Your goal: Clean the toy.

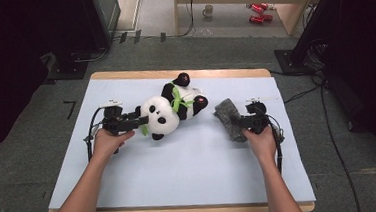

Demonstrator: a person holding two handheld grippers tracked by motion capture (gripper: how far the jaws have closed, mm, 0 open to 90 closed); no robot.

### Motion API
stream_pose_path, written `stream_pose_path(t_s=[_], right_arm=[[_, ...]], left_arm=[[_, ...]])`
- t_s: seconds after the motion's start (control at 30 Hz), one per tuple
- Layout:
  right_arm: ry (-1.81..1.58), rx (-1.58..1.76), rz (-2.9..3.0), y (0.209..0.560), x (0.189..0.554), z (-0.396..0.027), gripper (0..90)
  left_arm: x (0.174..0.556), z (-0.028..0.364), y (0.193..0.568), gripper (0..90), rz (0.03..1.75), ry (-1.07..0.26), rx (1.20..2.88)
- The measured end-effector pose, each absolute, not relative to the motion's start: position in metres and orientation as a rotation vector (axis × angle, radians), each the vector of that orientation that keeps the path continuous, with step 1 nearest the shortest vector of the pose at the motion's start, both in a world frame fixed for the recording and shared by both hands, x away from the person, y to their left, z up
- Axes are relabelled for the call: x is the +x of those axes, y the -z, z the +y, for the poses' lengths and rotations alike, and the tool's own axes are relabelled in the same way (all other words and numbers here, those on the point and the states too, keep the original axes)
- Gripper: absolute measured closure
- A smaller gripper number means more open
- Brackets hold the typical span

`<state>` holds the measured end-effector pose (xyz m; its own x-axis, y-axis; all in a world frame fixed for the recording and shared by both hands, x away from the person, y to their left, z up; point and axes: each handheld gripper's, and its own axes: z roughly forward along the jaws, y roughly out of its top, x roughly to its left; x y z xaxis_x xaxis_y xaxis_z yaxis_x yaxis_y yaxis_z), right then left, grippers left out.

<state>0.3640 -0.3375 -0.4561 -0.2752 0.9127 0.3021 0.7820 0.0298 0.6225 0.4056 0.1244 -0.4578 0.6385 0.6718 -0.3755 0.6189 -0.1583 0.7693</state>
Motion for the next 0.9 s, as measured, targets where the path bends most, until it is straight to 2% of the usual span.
stream_pose_path(t_s=[0.2, 0.37, 0.47, 0.63, 0.9], right_arm=[[-0.99, 1.759, 2.162, 0.473, 0.372, -0.33, 65.2], [-1.027, 1.78, 2.173, 0.471, 0.372, -0.337, 46.9], [-1.041, 1.748, 2.188, 0.468, 0.37, -0.34, 39.7], [-1.104, 1.685, 2.174, 0.46, 0.365, -0.341, 35.1], [-1.178, 1.639, 2.156, 0.45, 0.36, -0.349, 34.8]], left_arm=[[0.408, 0.127, 0.46, 34.4, 1.04, -0.059, 1.832], [0.408, 0.128, 0.459, 34.5, 1.028, -0.071, 1.835], [0.406, 0.129, 0.456, 34.5, 1.03, -0.081, 1.843], [0.404, 0.129, 0.453, 34.7, 1.029, -0.09, 1.86], [0.4, 0.13, 0.447, 34.7, 1.024, -0.137, 1.901]])
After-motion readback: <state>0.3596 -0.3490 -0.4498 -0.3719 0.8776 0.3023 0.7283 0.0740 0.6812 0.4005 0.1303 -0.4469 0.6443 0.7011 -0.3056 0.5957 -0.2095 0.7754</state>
